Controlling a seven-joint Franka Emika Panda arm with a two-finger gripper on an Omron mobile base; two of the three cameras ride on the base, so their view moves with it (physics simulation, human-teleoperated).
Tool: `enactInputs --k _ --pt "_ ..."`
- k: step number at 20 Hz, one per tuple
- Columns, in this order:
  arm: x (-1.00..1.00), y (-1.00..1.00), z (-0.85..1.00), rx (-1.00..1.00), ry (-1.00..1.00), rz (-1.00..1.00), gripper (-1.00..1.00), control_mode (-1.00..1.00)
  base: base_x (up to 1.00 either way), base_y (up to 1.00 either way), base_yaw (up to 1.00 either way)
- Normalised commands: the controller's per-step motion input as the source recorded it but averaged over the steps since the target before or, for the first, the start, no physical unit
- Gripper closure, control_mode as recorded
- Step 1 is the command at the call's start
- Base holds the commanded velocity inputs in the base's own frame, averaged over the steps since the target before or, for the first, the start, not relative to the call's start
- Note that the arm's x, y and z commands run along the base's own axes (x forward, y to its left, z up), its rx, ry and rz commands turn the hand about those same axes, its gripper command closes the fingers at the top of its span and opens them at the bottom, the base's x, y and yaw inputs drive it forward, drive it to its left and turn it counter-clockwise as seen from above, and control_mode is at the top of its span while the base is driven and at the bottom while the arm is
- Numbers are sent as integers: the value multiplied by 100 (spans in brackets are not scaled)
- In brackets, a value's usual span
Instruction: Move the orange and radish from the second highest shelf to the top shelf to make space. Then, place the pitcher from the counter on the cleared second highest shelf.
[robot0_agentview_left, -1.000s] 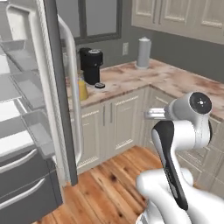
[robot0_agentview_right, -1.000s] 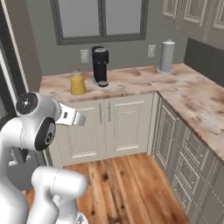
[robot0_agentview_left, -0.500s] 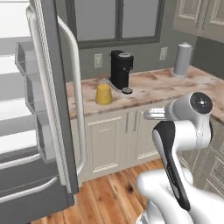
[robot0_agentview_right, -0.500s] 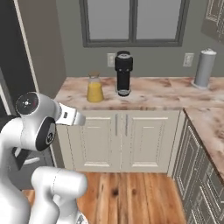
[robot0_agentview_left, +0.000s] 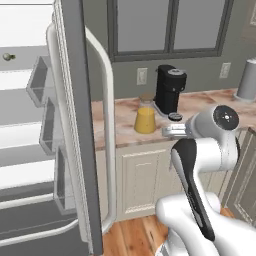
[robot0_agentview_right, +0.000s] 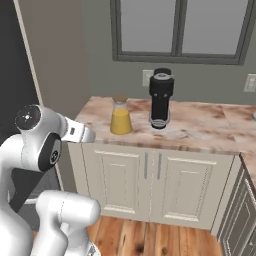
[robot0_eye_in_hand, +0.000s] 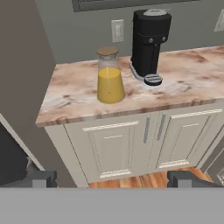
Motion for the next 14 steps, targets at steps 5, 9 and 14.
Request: enactInputs --k 5,9,14 --pt "0 0 0 0 0 0 -100 100 60 -46 18" --pt "0 0 0 0 0 0 -100 100 60 -37 15" --pt "0 0 0 0 0 0 -100 100 54 -4 8"
